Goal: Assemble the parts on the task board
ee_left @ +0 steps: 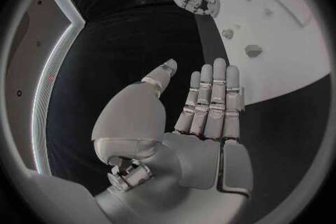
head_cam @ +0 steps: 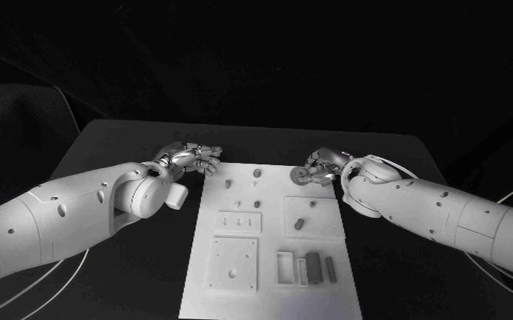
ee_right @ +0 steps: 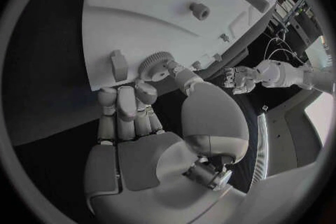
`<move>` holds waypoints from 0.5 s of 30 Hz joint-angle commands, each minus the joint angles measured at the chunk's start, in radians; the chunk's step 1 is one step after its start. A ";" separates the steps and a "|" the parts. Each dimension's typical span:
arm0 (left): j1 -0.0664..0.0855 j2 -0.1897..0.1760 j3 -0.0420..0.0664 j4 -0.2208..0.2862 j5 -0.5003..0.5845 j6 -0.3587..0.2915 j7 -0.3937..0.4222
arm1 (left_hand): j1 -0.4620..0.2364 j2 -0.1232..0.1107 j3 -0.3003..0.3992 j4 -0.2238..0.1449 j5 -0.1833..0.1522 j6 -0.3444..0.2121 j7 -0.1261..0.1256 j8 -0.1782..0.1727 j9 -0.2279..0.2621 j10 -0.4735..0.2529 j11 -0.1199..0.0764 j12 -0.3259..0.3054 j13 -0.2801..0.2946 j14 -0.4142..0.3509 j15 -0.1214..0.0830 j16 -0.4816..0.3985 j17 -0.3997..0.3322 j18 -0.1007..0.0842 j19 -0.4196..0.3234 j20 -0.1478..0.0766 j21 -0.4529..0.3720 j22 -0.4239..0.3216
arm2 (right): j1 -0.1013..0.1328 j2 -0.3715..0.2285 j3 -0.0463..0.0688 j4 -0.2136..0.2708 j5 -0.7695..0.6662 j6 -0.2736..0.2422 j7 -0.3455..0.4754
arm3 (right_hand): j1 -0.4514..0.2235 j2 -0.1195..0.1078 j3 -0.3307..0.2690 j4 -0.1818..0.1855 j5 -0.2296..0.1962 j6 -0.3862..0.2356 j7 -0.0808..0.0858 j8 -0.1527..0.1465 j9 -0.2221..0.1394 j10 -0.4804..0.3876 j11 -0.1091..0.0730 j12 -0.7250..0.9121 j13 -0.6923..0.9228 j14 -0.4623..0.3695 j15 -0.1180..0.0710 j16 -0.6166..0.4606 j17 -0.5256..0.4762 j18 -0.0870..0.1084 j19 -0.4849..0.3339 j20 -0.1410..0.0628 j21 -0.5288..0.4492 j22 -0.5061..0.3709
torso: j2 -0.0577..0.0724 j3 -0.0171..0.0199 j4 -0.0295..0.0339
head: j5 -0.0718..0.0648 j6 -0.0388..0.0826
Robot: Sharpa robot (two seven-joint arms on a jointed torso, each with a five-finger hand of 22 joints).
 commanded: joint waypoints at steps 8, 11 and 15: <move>0.001 0.003 0.001 0.001 -0.005 0.016 0.002 | -0.007 0.000 -0.005 0.003 0.003 -0.010 0.001 -0.007 -0.002 -0.007 -0.002 -0.005 -0.002 0.000 0.004 -0.007 0.000 0.021 -0.001 0.004 -0.005 -0.001 | -0.001 0.017 -0.002 -0.011 -0.037 0.049 -0.020 | -0.013 -0.001 0.002 0.007 -0.001 0.012 0.007 0.000 -0.002 -0.003 -0.003 0.006 0.002 -0.004 -0.001 0.004 0.000 0.011 -0.003 -0.001 0.100 0.001 | 0.001 0.0005 -0.0005 | -0.001 0.003; 0.001 0.003 0.001 0.001 -0.005 0.016 0.002 | -0.007 0.000 -0.005 0.002 0.003 -0.010 0.001 -0.007 -0.002 -0.007 -0.002 -0.006 -0.002 0.000 0.004 -0.007 0.000 0.021 -0.001 0.004 -0.005 -0.001 | -0.001 0.020 -0.002 -0.011 -0.046 0.048 -0.031 | -0.013 -0.001 0.002 0.007 -0.001 0.012 0.007 0.000 -0.002 -0.003 -0.003 0.006 0.002 -0.004 -0.001 0.004 0.000 0.011 -0.003 -0.001 0.100 0.001 | 0.001 0.0010 -0.0011 | -0.001 0.004; 0.001 0.004 0.001 0.000 -0.005 0.017 0.001 | -0.007 0.000 -0.005 0.002 0.003 -0.010 0.001 -0.008 -0.002 -0.007 -0.002 -0.006 -0.002 0.000 0.004 -0.007 0.000 0.021 -0.001 0.004 -0.005 -0.001 | -0.001 0.025 -0.002 -0.009 -0.050 0.046 -0.039 | -0.013 -0.001 0.002 0.007 -0.001 0.012 0.007 0.000 -0.002 -0.003 -0.003 0.006 0.002 -0.004 -0.001 0.004 0.000 0.011 -0.003 -0.001 0.100 0.001 | 0.001 0.0008 -0.0005 | -0.001 0.003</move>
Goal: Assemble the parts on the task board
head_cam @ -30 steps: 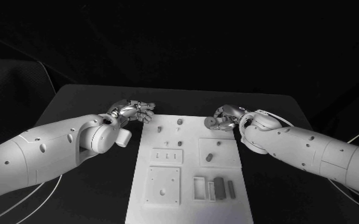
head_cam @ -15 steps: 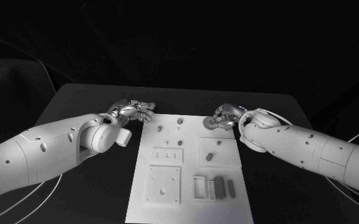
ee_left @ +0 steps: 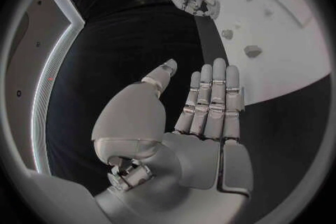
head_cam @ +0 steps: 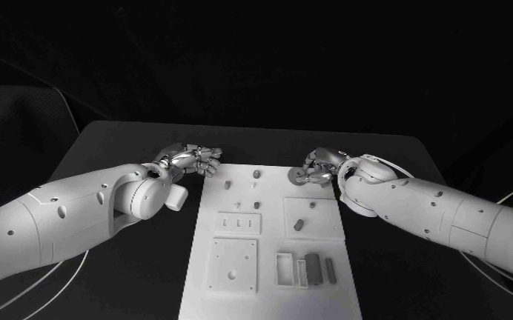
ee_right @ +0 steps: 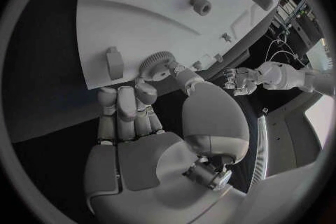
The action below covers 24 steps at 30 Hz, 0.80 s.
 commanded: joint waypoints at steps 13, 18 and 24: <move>0.000 0.004 0.000 -0.002 -0.004 0.018 0.003 | -0.007 0.000 -0.005 0.002 0.003 -0.007 -0.002 -0.005 -0.001 -0.009 -0.002 -0.007 -0.001 0.000 0.004 -0.004 0.000 0.010 -0.001 0.004 -0.005 -0.002 | -0.006 0.015 -0.004 0.021 -0.057 0.022 -0.059 | -0.072 -0.025 -0.042 0.004 -0.003 0.001 0.007 -0.012 -0.004 -0.012 -0.003 0.014 0.003 -0.013 -0.002 0.013 -0.001 0.011 -0.010 -0.001 0.102 0.004 | 0.001 -0.0010 0.0007 | -0.003 0.000; 0.000 0.004 0.000 -0.002 -0.004 0.019 0.003 | -0.007 0.000 -0.005 0.002 0.003 -0.008 -0.002 -0.005 -0.002 -0.009 -0.002 -0.007 -0.001 0.000 0.004 -0.004 0.000 0.010 -0.001 0.004 -0.005 -0.002 | -0.006 0.021 -0.004 0.021 -0.067 0.020 -0.076 | -0.084 -0.028 -0.050 0.006 -0.003 0.001 0.007 -0.013 -0.004 -0.013 -0.003 0.015 0.003 -0.014 -0.002 0.014 -0.002 0.011 -0.011 -0.001 0.102 0.005 | 0.001 -0.0012 0.0008 | -0.003 0.000; 0.000 0.005 0.000 -0.004 -0.004 0.019 0.002 | -0.006 0.000 -0.005 0.002 0.003 -0.008 -0.002 -0.005 -0.002 -0.009 -0.002 -0.008 -0.001 0.000 0.004 -0.004 0.000 0.010 -0.001 0.004 -0.005 -0.002 | -0.005 0.031 -0.004 0.017 -0.089 0.019 -0.101 | -0.092 -0.020 -0.053 0.007 -0.002 0.010 0.005 -0.009 -0.002 -0.013 -0.004 0.018 0.004 -0.014 -0.003 0.017 -0.002 0.012 -0.011 -0.002 0.104 0.005 | 0.001 -0.0014 0.0011 | -0.003 0.001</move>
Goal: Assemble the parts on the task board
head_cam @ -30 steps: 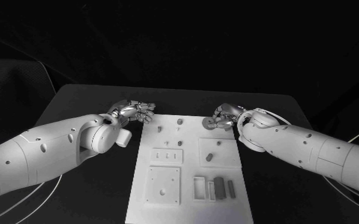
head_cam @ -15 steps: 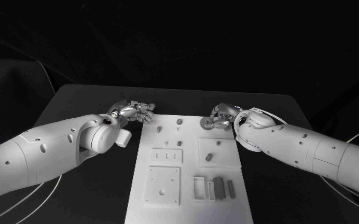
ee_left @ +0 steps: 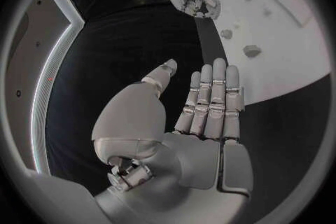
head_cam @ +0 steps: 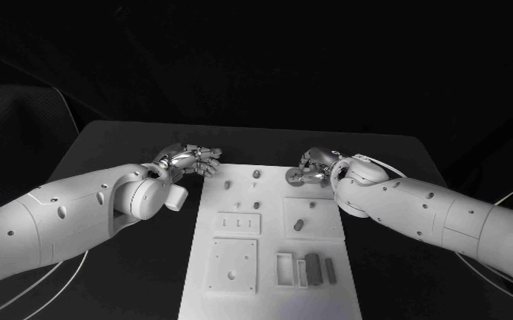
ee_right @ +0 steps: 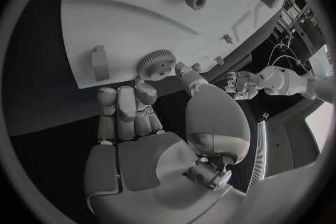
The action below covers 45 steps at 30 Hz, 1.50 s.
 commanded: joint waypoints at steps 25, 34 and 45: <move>0.000 0.003 0.000 0.000 -0.004 0.016 0.002 | -0.006 0.001 -0.005 0.003 0.003 -0.009 -0.002 -0.006 -0.001 -0.007 0.002 -0.005 -0.002 0.000 0.004 -0.005 0.000 0.011 -0.001 0.004 -0.006 -0.001 | -0.007 0.009 -0.004 -0.010 -0.071 0.085 -0.017 | 0.100 0.019 0.021 -0.084 -0.001 0.036 0.003 0.001 0.004 -0.011 -0.008 0.016 0.002 -0.016 -0.007 0.018 -0.008 0.022 -0.012 -0.004 0.109 0.008 | 0.001 0.0024 -0.0004 | -0.003 -0.002; 0.000 0.001 0.000 -0.001 -0.004 0.016 0.001 | -0.005 0.002 -0.005 0.003 0.003 -0.009 -0.002 -0.006 -0.001 -0.007 0.002 -0.006 -0.002 0.000 0.003 -0.005 0.001 0.011 -0.001 0.004 -0.006 -0.001 | -0.007 0.002 -0.004 -0.005 -0.069 0.093 -0.008 | 0.098 0.002 0.013 -0.078 -0.002 -0.009 0.006 -0.023 -0.007 -0.023 -0.003 0.013 0.000 -0.027 -0.004 0.015 -0.012 0.018 -0.019 -0.001 0.104 0.007 | 0.002 0.0019 0.0008 | -0.005 -0.003; -0.002 0.002 0.000 -0.003 -0.004 0.016 0.000 | -0.005 0.003 -0.004 0.002 0.003 -0.009 -0.002 -0.007 -0.001 -0.007 0.002 -0.006 -0.002 0.000 0.003 -0.005 0.001 0.011 -0.001 0.004 -0.006 -0.001 | -0.009 -0.009 -0.004 -0.001 -0.064 0.100 0.000 | 0.115 0.005 0.015 -0.085 0.000 -0.023 0.006 -0.027 -0.010 -0.029 -0.002 0.013 -0.001 -0.032 -0.003 0.015 -0.014 0.018 -0.023 -0.001 0.102 0.007 | 0.002 0.0018 -0.0007 | -0.004 -0.005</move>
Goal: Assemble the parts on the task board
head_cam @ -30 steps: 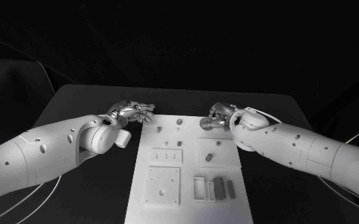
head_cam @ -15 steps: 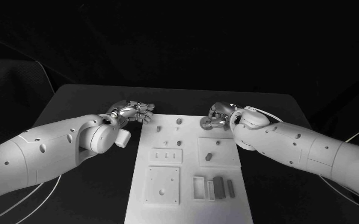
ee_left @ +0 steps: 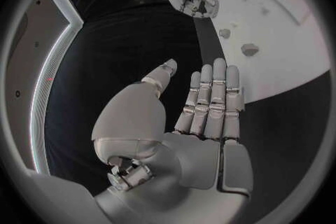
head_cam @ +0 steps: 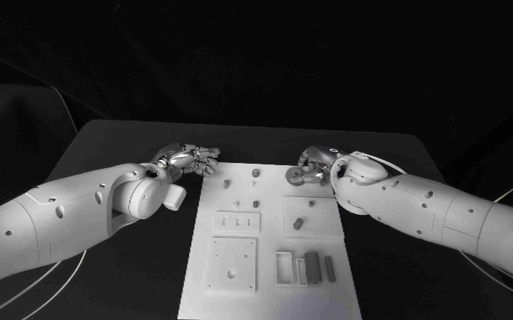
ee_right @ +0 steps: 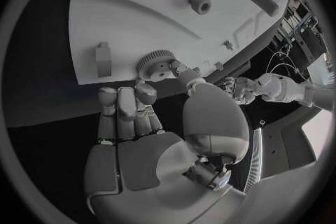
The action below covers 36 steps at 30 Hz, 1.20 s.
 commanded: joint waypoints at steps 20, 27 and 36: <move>-0.003 0.002 0.000 0.000 -0.003 0.015 0.004 | -0.004 0.003 -0.004 0.002 0.003 -0.007 0.001 -0.007 -0.002 -0.008 0.002 -0.007 -0.001 0.001 0.003 -0.006 0.001 0.018 -0.001 0.004 -0.006 -0.001 | -0.015 -0.009 -0.008 -0.003 0.004 0.087 0.000 | 0.049 0.016 0.010 -0.012 0.000 -0.006 -0.001 0.006 -0.015 -0.013 0.001 0.001 -0.001 -0.016 0.002 0.006 -0.004 0.004 -0.015 -0.002 0.101 0.001 | 0.000 -0.0003 0.0006 | -0.005 -0.004; -0.003 0.001 0.000 0.000 -0.003 0.015 0.004 | -0.004 0.004 -0.004 0.002 0.003 -0.007 0.001 -0.008 -0.002 -0.008 0.002 -0.007 -0.001 0.001 0.003 -0.006 0.001 0.018 -0.001 0.004 -0.006 -0.001 | -0.017 -0.012 -0.008 -0.001 -0.011 0.089 0.003 | 0.085 0.020 0.014 -0.019 0.000 -0.004 -0.001 0.009 -0.014 -0.016 0.001 0.004 -0.001 -0.020 0.003 0.009 -0.005 0.004 -0.018 -0.002 0.101 0.002 | 0.000 -0.0001 -0.0001 | -0.005 -0.005; -0.003 0.000 0.000 0.000 -0.004 0.015 0.004 | -0.003 0.004 -0.004 0.002 0.003 -0.007 0.001 -0.008 -0.002 -0.008 0.002 -0.008 -0.001 0.001 0.003 -0.006 0.001 0.018 -0.001 0.003 -0.006 -0.001 | -0.020 -0.009 -0.008 -0.001 -0.027 0.063 0.004 | 0.135 0.037 0.014 -0.016 -0.001 0.039 -0.003 0.033 -0.003 -0.012 0.000 0.013 0.001 -0.020 0.002 0.017 -0.006 0.003 -0.020 -0.001 0.106 0.005 | 0.001 0.0003 -0.0003 | -0.008 -0.005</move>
